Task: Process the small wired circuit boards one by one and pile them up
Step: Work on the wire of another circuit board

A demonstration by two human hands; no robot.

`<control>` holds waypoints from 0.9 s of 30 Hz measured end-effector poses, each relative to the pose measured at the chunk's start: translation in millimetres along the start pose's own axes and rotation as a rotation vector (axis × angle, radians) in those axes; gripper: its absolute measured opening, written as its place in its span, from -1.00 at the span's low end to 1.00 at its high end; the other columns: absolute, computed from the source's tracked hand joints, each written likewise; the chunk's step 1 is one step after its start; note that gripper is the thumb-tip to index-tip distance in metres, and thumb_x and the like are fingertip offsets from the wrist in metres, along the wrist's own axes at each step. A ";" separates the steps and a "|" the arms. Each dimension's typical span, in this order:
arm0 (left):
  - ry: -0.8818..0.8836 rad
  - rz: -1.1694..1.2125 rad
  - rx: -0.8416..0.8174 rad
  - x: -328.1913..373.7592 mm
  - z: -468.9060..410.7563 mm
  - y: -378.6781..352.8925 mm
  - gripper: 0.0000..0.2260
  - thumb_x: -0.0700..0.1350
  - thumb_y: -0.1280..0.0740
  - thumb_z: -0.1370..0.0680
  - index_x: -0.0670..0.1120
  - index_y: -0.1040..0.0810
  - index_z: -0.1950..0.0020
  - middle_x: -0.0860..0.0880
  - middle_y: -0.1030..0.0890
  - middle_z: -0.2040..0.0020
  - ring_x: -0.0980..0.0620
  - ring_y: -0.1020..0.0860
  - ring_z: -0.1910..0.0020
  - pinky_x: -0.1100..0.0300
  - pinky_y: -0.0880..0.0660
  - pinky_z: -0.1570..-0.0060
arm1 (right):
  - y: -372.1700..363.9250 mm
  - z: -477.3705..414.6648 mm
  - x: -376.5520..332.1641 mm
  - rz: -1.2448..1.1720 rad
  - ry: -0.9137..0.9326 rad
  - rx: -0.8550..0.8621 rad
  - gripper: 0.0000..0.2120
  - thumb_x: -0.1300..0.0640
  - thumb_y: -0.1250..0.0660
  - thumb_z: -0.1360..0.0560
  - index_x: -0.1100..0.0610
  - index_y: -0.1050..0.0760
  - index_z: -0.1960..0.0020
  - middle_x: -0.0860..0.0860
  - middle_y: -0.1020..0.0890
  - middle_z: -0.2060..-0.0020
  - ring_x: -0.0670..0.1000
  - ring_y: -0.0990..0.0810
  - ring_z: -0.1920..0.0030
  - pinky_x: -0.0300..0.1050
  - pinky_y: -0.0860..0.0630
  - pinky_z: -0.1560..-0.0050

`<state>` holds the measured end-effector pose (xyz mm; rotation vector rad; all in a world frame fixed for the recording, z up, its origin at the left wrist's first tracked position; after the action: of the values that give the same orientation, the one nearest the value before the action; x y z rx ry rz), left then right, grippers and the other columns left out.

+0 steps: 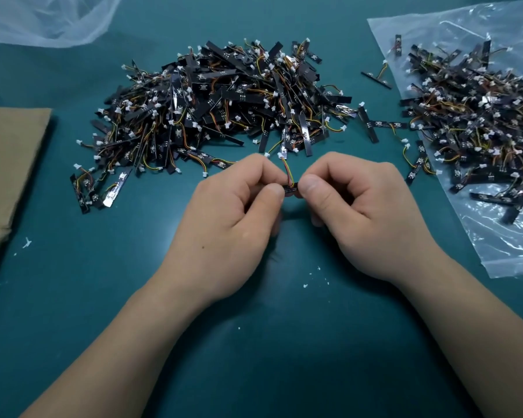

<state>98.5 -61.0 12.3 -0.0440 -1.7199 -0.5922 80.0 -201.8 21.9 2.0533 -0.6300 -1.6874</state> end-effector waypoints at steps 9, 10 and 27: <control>-0.015 -0.023 0.016 0.8 -0.8 -2.8 -0.88 -0.13 -0.22 -0.65 0.02 -0.52 0.03 0.00 -0.58 0.40 0.06 -0.49 0.44 0.28 -0.37 0.37 | 0.3 -1.3 1.3 -0.019 0.001 0.007 -0.78 0.03 -0.29 -0.63 -0.03 -0.52 0.19 0.00 -0.57 0.41 0.03 -0.49 0.40 -0.19 -0.39 0.36; -0.011 -0.036 0.008 0.2 -0.5 -3.8 -0.88 -0.12 -0.22 -0.65 0.02 -0.52 0.03 0.02 -0.58 0.40 0.05 -0.50 0.43 0.27 -0.38 0.36 | -0.6 -0.7 1.6 -0.020 0.000 -0.003 -0.77 0.04 -0.29 -0.63 -0.04 -0.51 0.20 0.00 -0.58 0.41 0.03 -0.49 0.40 -0.19 -0.39 0.36; -0.007 -0.039 0.033 -0.2 -0.8 0.0 -0.87 -0.12 -0.22 -0.64 0.03 -0.52 0.06 0.03 -0.61 0.39 0.00 -0.52 0.44 0.19 -0.42 0.35 | 0.8 1.9 -0.6 -0.012 0.009 0.048 -0.80 0.04 -0.35 -0.62 0.03 -0.60 0.17 0.00 -0.57 0.44 0.01 -0.47 0.42 -0.21 -0.39 0.36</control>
<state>99.3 -61.2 12.3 0.0107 -1.7406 -0.5932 77.9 -202.1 22.6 2.1006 -0.6622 -1.6841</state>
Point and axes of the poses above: each hand's wrist, its own z-axis away from the middle knuckle, its own y-axis out of the back of the hand, x = y × z, the point moved 10 cm from there along -z, towards the middle knuckle
